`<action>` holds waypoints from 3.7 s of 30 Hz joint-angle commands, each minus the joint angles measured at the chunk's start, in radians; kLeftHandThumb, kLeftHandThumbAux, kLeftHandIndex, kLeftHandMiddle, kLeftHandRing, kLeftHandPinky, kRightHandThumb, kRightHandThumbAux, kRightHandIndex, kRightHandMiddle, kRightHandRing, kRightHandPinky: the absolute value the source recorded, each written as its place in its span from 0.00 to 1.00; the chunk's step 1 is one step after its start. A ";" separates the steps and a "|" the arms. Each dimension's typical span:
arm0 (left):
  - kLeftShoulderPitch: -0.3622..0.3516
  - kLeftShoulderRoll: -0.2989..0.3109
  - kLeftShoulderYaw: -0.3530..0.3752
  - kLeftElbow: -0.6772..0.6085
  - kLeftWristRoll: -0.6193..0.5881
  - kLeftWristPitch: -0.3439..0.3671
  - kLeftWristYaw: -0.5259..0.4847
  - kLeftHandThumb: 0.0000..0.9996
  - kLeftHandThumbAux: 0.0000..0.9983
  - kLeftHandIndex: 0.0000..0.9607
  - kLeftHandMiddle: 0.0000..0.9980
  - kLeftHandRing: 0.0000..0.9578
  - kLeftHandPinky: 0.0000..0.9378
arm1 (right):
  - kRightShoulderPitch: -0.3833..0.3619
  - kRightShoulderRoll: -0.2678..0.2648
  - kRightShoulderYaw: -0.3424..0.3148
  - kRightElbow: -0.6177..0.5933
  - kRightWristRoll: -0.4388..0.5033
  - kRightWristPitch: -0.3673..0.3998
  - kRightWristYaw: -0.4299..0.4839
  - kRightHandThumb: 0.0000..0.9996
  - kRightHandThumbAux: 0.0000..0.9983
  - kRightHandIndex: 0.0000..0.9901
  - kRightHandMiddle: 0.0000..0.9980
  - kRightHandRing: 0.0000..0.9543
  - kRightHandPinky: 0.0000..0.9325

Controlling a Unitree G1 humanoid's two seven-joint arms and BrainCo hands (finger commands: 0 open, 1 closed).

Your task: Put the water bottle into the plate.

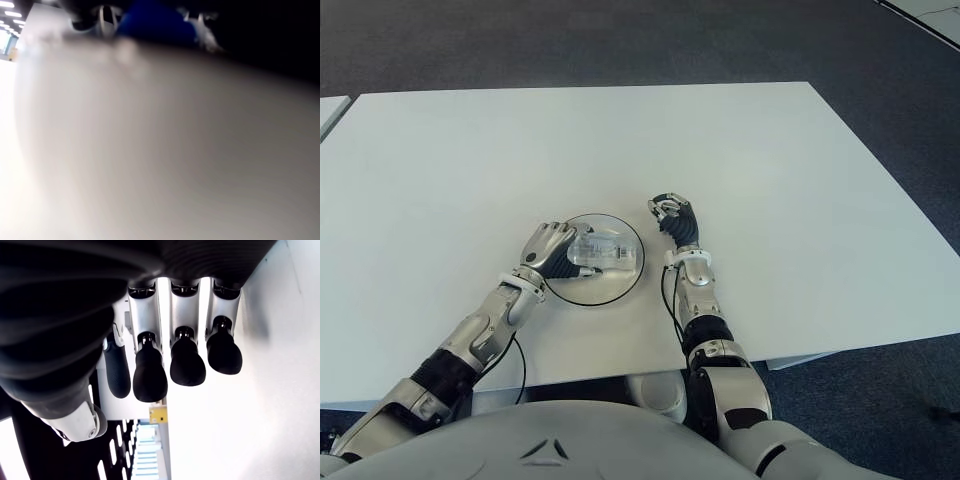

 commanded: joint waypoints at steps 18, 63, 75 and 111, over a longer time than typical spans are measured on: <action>-0.037 0.013 -0.027 0.078 0.096 0.005 0.227 0.44 0.66 0.00 0.00 0.00 0.00 | 0.068 0.010 0.003 0.050 -0.008 0.078 -0.019 0.70 0.73 0.44 0.79 0.81 0.80; -0.044 -0.066 -0.074 0.154 0.170 0.238 0.599 0.07 0.46 0.00 0.00 0.00 0.00 | 0.066 0.007 0.010 0.052 -0.010 0.079 -0.019 0.70 0.73 0.44 0.78 0.81 0.79; -0.057 -0.111 -0.064 0.220 0.153 0.266 0.792 0.06 0.38 0.00 0.00 0.00 0.00 | 0.064 0.003 0.012 0.057 -0.010 0.074 -0.018 0.70 0.73 0.44 0.78 0.81 0.80; -0.060 -0.183 0.078 0.282 -0.194 -0.133 0.898 0.10 0.58 0.00 0.00 0.00 0.00 | 0.065 -0.005 0.022 0.048 -0.009 0.081 -0.018 0.70 0.73 0.44 0.79 0.81 0.81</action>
